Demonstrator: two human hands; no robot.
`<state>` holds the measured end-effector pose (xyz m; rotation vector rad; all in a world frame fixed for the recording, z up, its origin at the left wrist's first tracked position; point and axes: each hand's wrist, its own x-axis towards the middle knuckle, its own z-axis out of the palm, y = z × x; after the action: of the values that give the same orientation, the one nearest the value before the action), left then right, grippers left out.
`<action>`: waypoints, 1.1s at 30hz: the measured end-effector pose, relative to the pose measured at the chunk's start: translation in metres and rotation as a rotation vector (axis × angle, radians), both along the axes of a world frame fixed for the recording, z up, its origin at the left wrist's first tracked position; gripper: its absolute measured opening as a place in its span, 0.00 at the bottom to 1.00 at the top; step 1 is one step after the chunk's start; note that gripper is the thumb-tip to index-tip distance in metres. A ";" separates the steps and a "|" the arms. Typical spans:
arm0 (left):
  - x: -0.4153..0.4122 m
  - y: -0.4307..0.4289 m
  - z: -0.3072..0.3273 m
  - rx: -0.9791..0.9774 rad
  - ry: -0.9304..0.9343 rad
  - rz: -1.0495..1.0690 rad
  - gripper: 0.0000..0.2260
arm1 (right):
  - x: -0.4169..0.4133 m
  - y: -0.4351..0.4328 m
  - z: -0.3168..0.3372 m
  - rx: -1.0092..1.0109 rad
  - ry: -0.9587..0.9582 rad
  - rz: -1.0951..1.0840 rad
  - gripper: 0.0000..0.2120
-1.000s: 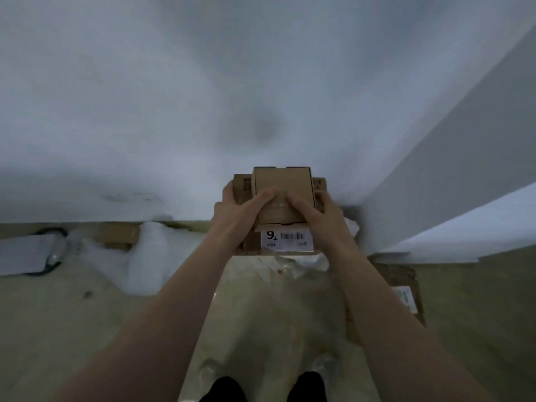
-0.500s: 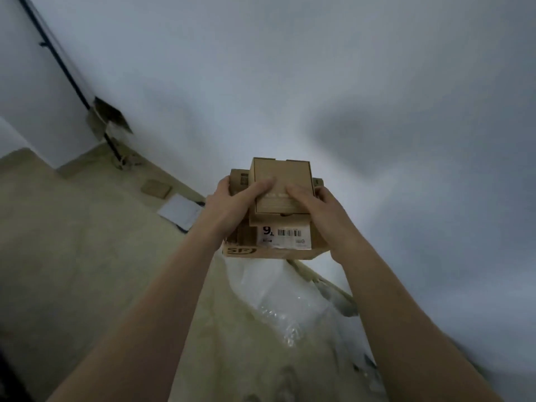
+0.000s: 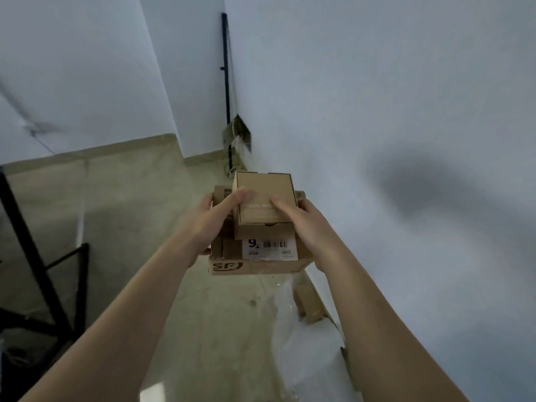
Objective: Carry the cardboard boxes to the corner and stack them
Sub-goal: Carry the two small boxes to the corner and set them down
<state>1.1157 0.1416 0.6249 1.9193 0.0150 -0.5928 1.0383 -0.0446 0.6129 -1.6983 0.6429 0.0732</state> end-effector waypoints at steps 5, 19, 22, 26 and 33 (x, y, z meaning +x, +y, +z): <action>0.067 0.044 -0.001 -0.014 0.016 0.113 0.46 | 0.091 0.034 0.006 -0.010 -0.001 0.126 0.50; 0.328 0.161 0.004 -0.015 0.033 -0.142 0.50 | 0.368 0.149 0.012 -0.115 -0.003 0.200 0.55; 0.390 0.185 -0.001 0.013 0.000 -0.119 0.54 | 0.425 0.172 0.013 -0.123 -0.002 0.201 0.53; 0.459 0.212 -0.012 0.056 -0.047 -0.064 0.52 | 0.492 0.196 0.009 -0.160 -0.006 0.171 0.49; 0.588 0.239 -0.031 0.012 -0.059 0.059 0.47 | 0.629 0.203 -0.021 -0.157 0.022 -0.028 0.31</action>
<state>1.7034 0.3809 0.5935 1.9405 0.0374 -0.4977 1.6674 0.1588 0.5922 -1.8408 0.7036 0.0220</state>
